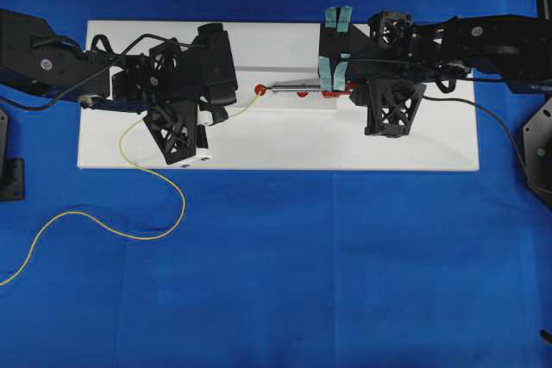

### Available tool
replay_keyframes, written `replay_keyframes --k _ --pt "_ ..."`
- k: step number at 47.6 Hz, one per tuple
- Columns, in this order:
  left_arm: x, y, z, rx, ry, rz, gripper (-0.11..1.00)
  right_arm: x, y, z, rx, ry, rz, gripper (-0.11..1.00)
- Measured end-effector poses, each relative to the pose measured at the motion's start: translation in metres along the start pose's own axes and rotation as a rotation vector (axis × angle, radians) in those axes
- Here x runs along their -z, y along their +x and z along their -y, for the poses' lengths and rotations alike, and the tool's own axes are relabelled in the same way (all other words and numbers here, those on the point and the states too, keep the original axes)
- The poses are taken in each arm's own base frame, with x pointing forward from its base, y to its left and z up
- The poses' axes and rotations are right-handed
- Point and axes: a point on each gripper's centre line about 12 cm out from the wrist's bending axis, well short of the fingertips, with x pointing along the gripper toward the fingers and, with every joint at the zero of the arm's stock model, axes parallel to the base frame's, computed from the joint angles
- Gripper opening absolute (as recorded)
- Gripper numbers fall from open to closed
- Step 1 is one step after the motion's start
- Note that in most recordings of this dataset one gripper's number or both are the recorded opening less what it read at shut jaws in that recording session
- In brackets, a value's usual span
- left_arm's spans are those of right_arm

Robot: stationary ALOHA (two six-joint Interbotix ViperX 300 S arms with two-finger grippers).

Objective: Touch the tip of the soldering iron to the tip of the solder at the mark.

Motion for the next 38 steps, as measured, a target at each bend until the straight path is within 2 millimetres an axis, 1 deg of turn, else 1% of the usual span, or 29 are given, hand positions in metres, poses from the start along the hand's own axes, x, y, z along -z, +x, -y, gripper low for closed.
replay_keyframes --k 25,30,38 --pt "-0.001 -0.002 0.0 0.0 0.003 0.003 0.01 0.0 0.0 0.0 0.0 0.0 0.002 0.06" --pt "-0.005 -0.012 0.0 0.0 0.0 0.015 0.01 0.0 0.0 0.0 0.001 -0.001 0.003 0.06" --pt "-0.007 -0.037 0.002 0.009 0.005 0.055 0.01 0.0 0.0 0.0 0.0 0.0 0.002 0.06"
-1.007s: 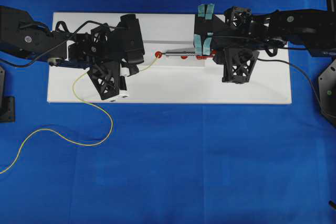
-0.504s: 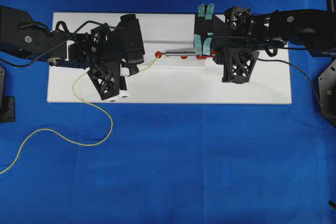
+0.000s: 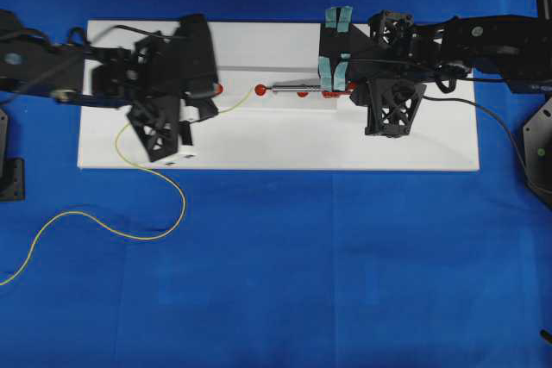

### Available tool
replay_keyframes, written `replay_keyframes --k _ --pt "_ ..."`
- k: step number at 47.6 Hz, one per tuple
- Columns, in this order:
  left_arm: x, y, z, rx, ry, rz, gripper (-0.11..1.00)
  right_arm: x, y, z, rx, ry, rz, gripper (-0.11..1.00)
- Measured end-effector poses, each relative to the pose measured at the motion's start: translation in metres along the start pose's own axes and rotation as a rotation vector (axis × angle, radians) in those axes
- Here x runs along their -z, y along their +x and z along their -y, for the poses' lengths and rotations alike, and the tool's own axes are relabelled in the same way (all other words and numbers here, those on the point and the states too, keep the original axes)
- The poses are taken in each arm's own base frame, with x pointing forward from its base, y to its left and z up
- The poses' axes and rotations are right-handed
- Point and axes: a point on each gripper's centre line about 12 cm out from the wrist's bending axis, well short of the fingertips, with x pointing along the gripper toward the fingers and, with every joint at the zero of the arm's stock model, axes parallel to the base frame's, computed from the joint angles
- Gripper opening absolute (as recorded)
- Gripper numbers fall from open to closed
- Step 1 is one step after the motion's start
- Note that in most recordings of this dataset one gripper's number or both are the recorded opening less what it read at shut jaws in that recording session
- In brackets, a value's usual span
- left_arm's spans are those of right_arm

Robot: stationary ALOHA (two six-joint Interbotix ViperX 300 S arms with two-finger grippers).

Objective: Touch the tip of the soldering iron to the tip of the solder at the mark.

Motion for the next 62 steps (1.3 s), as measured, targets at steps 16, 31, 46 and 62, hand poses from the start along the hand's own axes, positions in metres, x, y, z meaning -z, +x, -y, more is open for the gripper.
replay_keyframes --k 16,31,46,62 --pt "0.007 -0.011 0.0 0.002 0.001 0.008 0.01 0.0 0.0 0.0 0.001 0.0 0.0 0.06" --pt "0.007 -0.011 0.0 0.003 0.002 0.007 0.01 0.008 -0.024 0.0 0.005 -0.007 0.051 0.06" --pt "0.007 -0.011 0.0 0.003 0.002 0.009 0.01 0.045 -0.057 0.0 0.007 0.017 0.058 0.06" --pt "0.005 -0.01 0.001 0.004 0.001 0.015 0.01 0.054 -0.062 0.0 0.011 0.034 0.058 0.06"
